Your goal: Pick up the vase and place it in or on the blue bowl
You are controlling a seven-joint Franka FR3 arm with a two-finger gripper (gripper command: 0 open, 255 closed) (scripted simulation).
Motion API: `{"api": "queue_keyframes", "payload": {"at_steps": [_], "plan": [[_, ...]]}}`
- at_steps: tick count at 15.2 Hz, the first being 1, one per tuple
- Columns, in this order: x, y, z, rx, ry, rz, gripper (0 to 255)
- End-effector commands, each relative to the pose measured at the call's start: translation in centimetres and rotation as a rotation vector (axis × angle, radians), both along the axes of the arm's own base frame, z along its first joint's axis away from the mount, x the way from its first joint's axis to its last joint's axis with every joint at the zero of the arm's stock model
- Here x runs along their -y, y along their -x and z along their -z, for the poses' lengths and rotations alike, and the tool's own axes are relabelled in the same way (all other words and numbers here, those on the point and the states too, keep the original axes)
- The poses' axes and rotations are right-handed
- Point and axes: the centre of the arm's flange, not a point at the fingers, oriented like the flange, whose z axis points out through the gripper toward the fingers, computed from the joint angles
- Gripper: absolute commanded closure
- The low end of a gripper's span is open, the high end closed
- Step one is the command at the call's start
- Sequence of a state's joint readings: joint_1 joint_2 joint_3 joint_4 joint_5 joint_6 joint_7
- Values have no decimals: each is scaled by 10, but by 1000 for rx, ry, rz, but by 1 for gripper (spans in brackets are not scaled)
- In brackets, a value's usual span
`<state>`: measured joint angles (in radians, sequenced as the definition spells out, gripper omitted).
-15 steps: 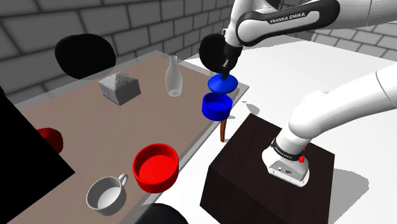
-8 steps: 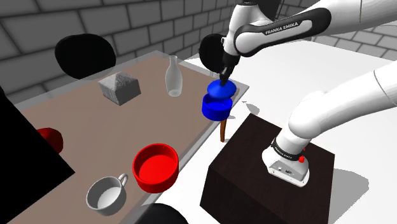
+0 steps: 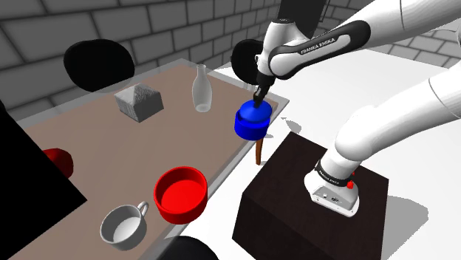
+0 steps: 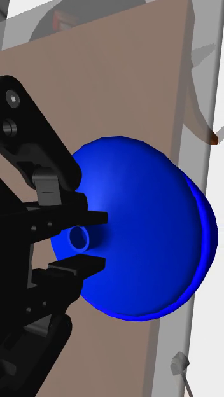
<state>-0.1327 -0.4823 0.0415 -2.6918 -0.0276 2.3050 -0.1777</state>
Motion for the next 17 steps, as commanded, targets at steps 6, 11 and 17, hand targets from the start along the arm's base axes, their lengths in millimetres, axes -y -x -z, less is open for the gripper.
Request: {"api": "queue_keyframes", "payload": {"at_steps": [6, 11, 17], "plan": [[0, 0, 7, 1, 0, 0, 255], [0, 0, 7, 1, 0, 0, 0], [-2, 4, -32, 1, 0, 0, 0]]}}
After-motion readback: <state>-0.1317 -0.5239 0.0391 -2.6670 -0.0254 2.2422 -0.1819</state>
